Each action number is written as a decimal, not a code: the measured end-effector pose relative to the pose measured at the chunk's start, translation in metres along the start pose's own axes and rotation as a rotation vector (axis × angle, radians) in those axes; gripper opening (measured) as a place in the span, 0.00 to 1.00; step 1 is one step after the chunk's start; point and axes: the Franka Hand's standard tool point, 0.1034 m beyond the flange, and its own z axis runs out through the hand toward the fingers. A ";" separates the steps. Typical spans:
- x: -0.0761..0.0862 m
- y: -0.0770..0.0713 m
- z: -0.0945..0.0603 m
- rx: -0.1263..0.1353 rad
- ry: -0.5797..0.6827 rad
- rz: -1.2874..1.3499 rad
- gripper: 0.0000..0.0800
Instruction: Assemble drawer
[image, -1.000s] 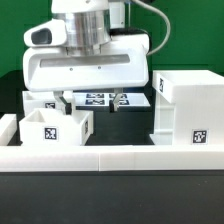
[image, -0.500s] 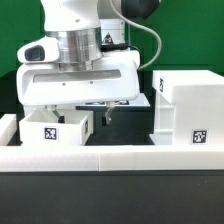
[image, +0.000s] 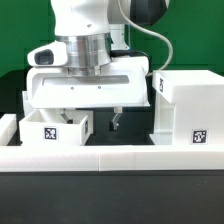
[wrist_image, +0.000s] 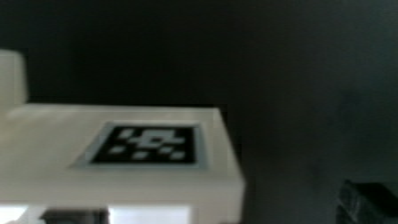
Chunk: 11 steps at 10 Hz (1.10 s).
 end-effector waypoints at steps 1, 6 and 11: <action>-0.001 -0.002 0.002 0.000 -0.004 -0.005 0.81; -0.005 0.003 0.005 -0.004 -0.009 -0.043 0.46; -0.004 0.002 0.004 -0.003 -0.007 -0.051 0.05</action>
Offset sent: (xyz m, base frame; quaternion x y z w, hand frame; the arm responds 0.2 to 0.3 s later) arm -0.0081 -0.0100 -0.0061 -0.0135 -0.0011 -0.0208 0.9997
